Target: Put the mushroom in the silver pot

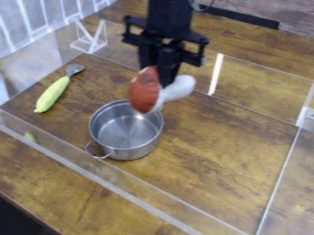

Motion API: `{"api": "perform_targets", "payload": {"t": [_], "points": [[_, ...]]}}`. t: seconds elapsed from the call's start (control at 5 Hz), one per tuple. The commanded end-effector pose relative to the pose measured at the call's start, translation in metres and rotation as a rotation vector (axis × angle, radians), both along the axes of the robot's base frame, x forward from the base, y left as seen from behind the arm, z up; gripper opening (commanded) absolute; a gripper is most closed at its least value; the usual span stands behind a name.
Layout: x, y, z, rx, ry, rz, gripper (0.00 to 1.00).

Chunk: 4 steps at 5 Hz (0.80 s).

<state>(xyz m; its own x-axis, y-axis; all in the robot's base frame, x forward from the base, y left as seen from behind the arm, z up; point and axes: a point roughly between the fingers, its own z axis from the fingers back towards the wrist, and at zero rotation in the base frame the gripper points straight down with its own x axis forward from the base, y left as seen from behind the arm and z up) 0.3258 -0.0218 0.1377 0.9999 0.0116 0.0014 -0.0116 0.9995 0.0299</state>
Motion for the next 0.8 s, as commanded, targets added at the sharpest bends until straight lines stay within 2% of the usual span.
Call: {"api": "perform_targets", "payload": {"t": [0.0,0.4,0.6], "points": [[-0.013,0.015,0.023,0.010,-0.080,0.067,0.00],[-0.022,0.024,0.023,0.027,-0.068,0.156,0.00],[-0.021,0.028,0.009,0.031,-0.063,0.167,0.00]]}}
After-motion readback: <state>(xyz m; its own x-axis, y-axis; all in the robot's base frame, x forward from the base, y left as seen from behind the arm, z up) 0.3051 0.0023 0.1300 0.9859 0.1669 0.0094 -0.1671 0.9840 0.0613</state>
